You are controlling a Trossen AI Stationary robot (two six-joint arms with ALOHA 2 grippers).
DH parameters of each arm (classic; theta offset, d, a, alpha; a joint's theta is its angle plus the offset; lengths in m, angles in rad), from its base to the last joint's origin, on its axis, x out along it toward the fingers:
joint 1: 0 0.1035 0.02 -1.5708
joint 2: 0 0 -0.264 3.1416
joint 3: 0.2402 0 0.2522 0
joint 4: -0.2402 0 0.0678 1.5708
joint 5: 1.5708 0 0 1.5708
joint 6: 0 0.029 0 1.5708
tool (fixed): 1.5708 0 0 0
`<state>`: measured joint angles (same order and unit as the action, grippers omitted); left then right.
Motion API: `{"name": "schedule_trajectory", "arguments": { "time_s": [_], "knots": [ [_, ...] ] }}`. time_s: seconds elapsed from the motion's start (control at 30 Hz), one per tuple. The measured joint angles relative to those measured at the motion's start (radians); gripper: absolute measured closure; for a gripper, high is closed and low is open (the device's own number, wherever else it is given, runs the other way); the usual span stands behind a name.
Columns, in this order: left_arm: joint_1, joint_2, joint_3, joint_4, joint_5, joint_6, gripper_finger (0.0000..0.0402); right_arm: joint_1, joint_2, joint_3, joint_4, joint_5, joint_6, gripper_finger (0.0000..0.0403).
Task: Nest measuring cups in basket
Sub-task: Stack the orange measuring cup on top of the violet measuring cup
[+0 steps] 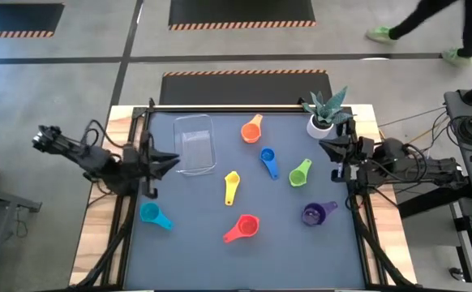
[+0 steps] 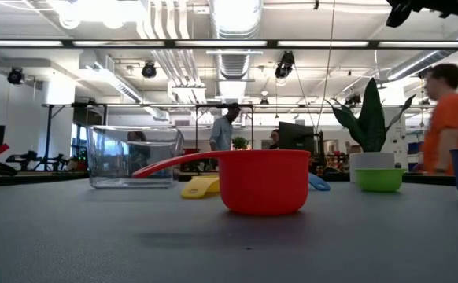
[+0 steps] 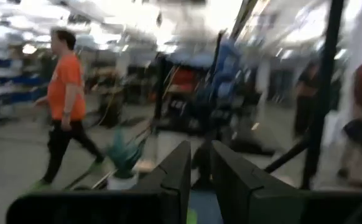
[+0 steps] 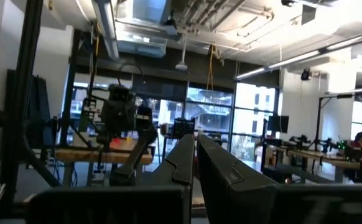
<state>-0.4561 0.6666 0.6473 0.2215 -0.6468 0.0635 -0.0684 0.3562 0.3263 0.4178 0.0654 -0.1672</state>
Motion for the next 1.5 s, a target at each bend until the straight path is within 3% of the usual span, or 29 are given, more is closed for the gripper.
{"name": "schedule_trajectory", "arguments": {
  "time_s": [0.47,0.73,1.03,1.23,1.5],
  "knots": [
    [0.001,0.261,0.241,-0.484,-0.016,-0.051,0.0357,0.0,0.041,0.091,-0.235,0.092,0.113,0.0394],
    [0.002,0.334,0.243,-0.501,0.085,-0.022,0.0357,0.001,0.138,0.157,-0.378,0.079,0.186,0.0394],
    [0.002,0.377,0.243,-0.5,0.084,-0.023,0.0357,0.0,0.169,0.225,-0.541,0.037,0.239,0.0394],
    [0.002,0.382,0.243,-0.498,0.083,-0.048,0.0357,0.004,0.176,0.216,-0.549,-0.045,0.24,0.0394],
    [0.002,0.382,0.243,-0.445,0.081,-0.074,0.0357,0.032,0.187,0.174,-0.469,-0.04,0.126,0.0394]
  ]
}}
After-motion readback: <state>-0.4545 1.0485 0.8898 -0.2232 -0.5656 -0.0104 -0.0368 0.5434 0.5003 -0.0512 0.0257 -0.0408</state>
